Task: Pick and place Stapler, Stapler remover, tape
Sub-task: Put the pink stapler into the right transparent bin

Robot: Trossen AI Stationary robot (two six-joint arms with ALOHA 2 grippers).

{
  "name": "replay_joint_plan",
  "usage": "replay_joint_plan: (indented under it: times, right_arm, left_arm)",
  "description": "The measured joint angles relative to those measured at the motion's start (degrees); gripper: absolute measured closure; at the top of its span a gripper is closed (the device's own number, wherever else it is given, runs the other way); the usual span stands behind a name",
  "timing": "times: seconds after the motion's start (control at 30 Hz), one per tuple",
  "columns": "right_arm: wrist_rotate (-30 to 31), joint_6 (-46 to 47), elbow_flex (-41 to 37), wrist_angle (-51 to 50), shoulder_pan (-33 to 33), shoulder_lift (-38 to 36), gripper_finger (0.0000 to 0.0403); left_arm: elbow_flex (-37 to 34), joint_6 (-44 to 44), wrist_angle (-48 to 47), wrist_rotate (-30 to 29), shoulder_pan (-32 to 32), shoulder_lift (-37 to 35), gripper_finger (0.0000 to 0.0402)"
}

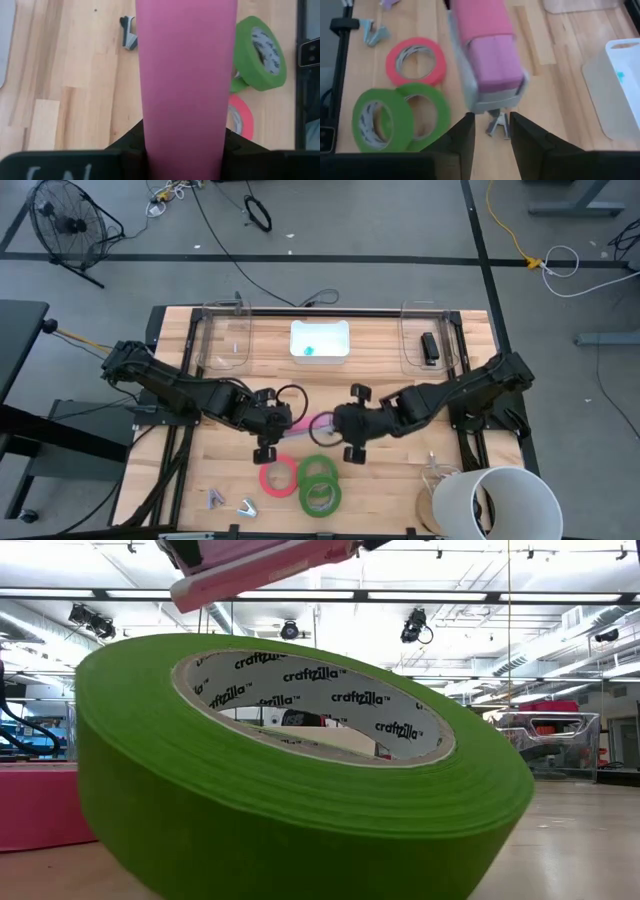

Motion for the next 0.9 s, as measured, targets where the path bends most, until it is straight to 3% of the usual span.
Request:
replay_joint_plan:
  times: [0.3, 0.6, 0.9]
  right_arm:
    - [-9.71, -0.40, 0.04, 5.13, -4.56, -0.11, 0.0244]
    - [-9.95, -3.55, 0.04, 5.42, -5.49, -0.15, 0.0238]
    - [-15.25, -4.85, 0.04, 7.59, -6.61, -0.59, 0.0238]
  left_arm:
    - [0.00, -0.04, -2.05, -0.76, 0.04, -0.09, 0.0288]
    - [0.00, -1.18, -2.06, -0.32, 0.11, -0.09, 0.0288]
    - [0.00, -1.14, -2.67, 0.33, -0.11, -0.09, 0.0288]
